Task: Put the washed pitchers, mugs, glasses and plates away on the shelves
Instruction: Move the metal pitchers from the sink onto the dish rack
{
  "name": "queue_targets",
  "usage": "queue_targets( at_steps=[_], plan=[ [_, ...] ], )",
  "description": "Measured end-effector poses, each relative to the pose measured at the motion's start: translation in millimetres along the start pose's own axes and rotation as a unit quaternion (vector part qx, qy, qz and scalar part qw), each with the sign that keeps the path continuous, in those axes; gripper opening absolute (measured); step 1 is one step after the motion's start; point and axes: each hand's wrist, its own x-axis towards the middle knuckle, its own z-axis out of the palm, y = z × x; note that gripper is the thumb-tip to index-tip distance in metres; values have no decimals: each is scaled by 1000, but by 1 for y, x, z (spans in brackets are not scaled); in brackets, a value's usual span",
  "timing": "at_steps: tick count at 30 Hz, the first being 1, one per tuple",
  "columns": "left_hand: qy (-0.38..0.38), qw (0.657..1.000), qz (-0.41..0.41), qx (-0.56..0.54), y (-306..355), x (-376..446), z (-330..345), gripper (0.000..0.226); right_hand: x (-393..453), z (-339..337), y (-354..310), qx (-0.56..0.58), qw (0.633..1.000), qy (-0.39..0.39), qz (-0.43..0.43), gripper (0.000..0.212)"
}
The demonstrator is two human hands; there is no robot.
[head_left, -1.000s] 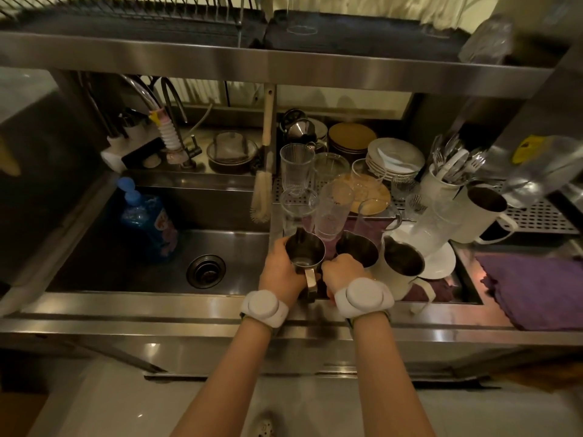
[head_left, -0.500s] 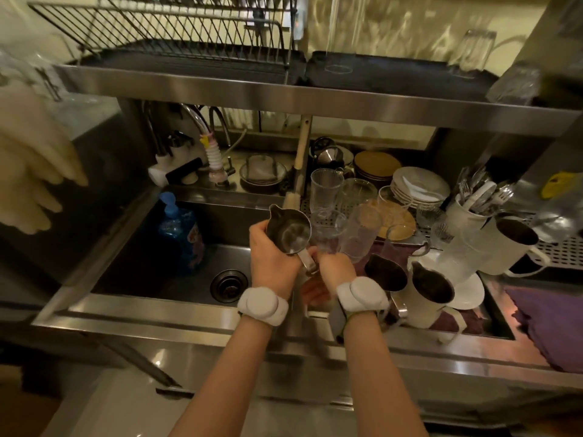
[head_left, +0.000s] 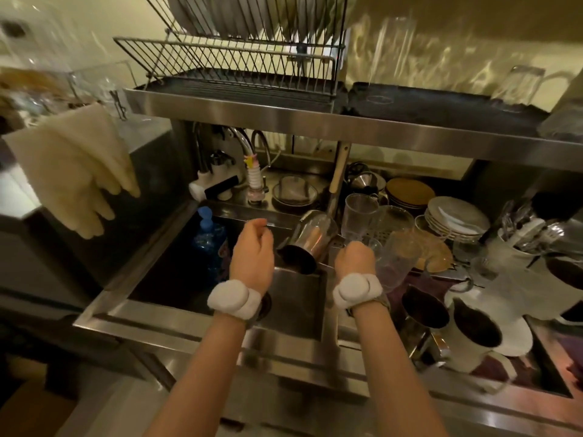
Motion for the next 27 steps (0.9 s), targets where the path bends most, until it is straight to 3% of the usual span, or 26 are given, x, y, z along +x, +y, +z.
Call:
queue_targets(
  at_steps=[3,7,10,15,19,22,24,27],
  plan=[
    [-110,988,-11,112,16,20,8,61,-1,2,-3,-56,997,2,-48,23],
    [-239,942,-39,232,24,34,26,109,-5,0,-5,-43,995,-3,-89,24],
    [-224,946,-50,229,18,33,33,122,-7,-6,-1,22,994,4,-108,27],
    [-179,971,-33,155,14,17,33,120,-2,-21,-1,173,979,-75,-78,43],
    [-177,981,-5,82,23,7,33,111,-1,-32,-19,223,969,-84,-70,45],
    [-161,979,-57,-113,39,5,28,69,-3,-44,-29,227,967,-53,-98,41],
    [-58,973,-65,-212,52,5,26,44,-7,-50,-36,248,959,-57,-128,38],
    [149,967,7,-209,75,7,18,18,-20,-53,-52,265,942,-63,-199,37]
  ],
)
